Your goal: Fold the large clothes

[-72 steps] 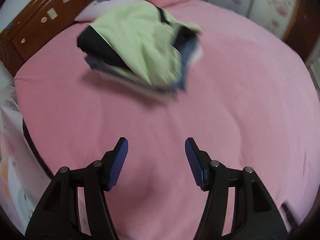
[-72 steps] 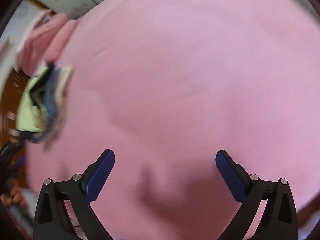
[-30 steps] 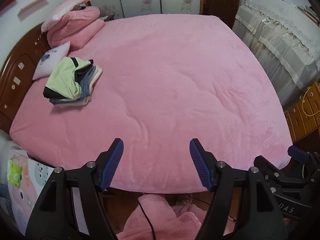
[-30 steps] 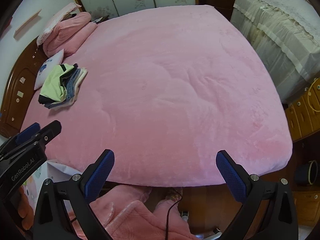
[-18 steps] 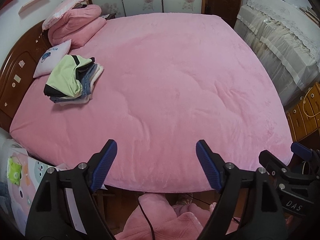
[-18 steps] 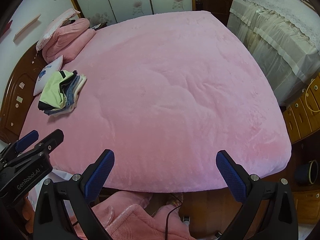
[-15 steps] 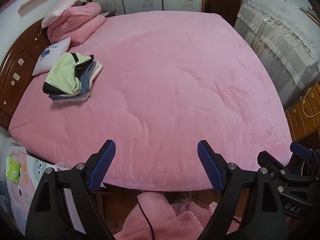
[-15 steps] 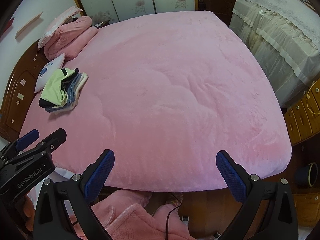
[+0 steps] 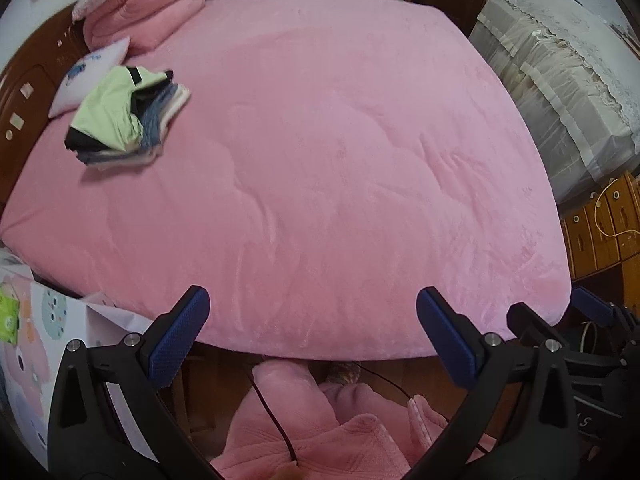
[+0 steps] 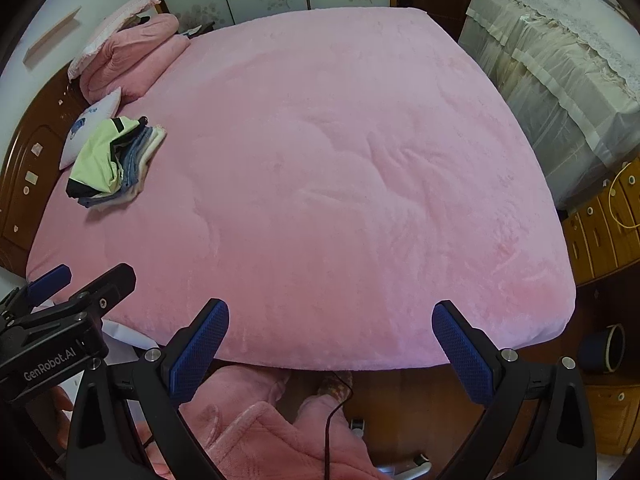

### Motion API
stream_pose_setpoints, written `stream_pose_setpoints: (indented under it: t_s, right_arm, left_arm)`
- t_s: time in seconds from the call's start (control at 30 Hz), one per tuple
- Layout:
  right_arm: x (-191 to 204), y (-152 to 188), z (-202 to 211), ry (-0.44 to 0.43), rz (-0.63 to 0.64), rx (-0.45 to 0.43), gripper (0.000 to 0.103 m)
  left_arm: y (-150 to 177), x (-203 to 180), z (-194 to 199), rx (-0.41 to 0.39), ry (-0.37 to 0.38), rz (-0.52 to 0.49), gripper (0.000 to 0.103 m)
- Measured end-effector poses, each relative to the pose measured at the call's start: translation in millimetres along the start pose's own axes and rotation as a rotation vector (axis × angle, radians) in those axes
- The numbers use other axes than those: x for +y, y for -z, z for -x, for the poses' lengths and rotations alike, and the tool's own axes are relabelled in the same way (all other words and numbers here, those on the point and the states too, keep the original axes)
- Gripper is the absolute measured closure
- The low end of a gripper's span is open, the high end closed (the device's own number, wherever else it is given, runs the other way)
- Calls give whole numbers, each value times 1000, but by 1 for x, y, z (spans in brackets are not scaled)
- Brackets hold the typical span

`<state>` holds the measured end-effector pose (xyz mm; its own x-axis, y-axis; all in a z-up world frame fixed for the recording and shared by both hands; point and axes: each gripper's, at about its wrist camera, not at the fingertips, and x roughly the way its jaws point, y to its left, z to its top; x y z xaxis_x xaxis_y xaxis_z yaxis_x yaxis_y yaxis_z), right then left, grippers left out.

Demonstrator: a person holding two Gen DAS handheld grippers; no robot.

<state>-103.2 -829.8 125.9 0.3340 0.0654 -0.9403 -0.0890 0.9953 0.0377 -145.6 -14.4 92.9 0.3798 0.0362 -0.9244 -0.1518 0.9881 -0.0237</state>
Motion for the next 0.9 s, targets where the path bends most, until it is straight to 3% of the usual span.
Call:
stream_pose_setpoints:
  t_s: [0.1, 0.2, 0.27, 0.37, 0.73, 0.9]
  right_arm:
    - [0, 2, -15, -9, 19, 28, 1]
    - [4, 7, -20, 41, 82, -27, 1]
    - [10, 14, -28, 71, 129, -15, 1]
    - [11, 17, -43, 19, 141, 38, 1]
    - [-20, 33, -67, 14, 29, 99, 0]
    - [-26, 40, -73, 5, -2, 107, 0]
  left_arm:
    - [1, 4, -16, 30, -36, 9, 0]
    - [3, 5, -35, 49, -50, 1, 0]
    - [6, 6, -49, 73, -45, -4, 0]
    - [10, 10, -59, 73, -45, 8, 0]
    - [21, 17, -75, 129, -48, 21, 0]
    - [26, 18, -70, 116, -59, 32, 0]
